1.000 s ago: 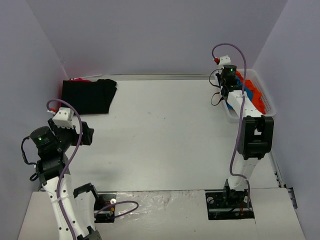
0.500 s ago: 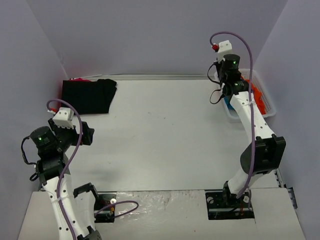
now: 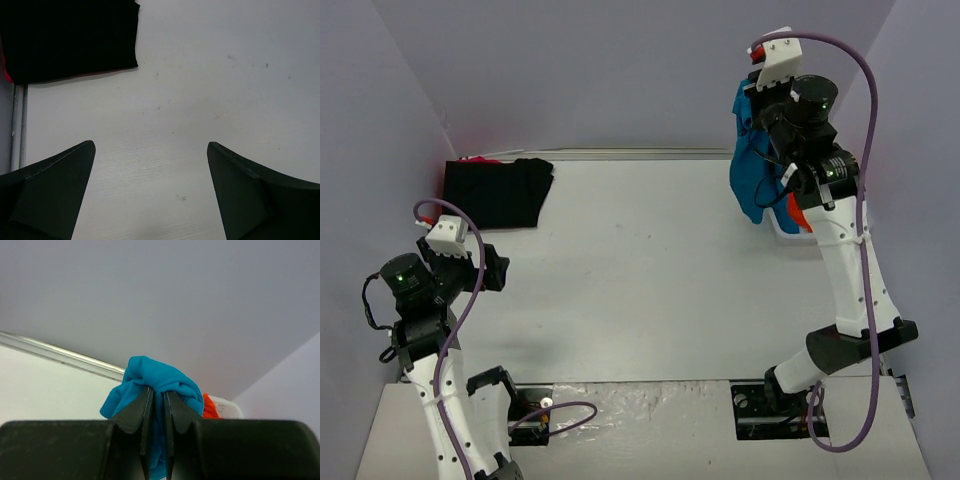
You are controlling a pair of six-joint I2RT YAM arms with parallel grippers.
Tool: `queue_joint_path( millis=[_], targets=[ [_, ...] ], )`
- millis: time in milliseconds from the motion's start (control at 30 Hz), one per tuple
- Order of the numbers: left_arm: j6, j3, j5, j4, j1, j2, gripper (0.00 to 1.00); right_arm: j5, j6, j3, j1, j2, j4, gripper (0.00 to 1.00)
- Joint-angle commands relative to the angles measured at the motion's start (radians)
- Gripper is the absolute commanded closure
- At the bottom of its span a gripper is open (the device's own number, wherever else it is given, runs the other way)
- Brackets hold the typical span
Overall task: Fold and stack the t-shirts
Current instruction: Move the tshirt to the center of the board
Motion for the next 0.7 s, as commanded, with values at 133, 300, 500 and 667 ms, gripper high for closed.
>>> queue_joint_path(
  millis=[133, 300, 500, 667],
  targets=[
    [-0.015, 0.008, 0.019, 0.033, 0.007, -0.004, 0.06, -0.302, 0.064, 0.053, 0.038, -0.110, -0.092, 1.00],
    [-0.014, 0.008, 0.011, 0.034, 0.007, -0.004, 0.06, -0.380, 0.101, 0.052, 0.036, -0.153, -0.112, 1.00],
    [-0.017, 0.003, 0.010, 0.042, 0.007, -0.001, 0.06, -0.628, 0.198, 0.105, 0.026, -0.173, -0.141, 1.00],
    [-0.015, 0.001, 0.010, 0.041, 0.008, -0.008, 0.06, -0.815, 0.213, 0.031, 0.027, -0.150, -0.140, 1.00]
  ],
)
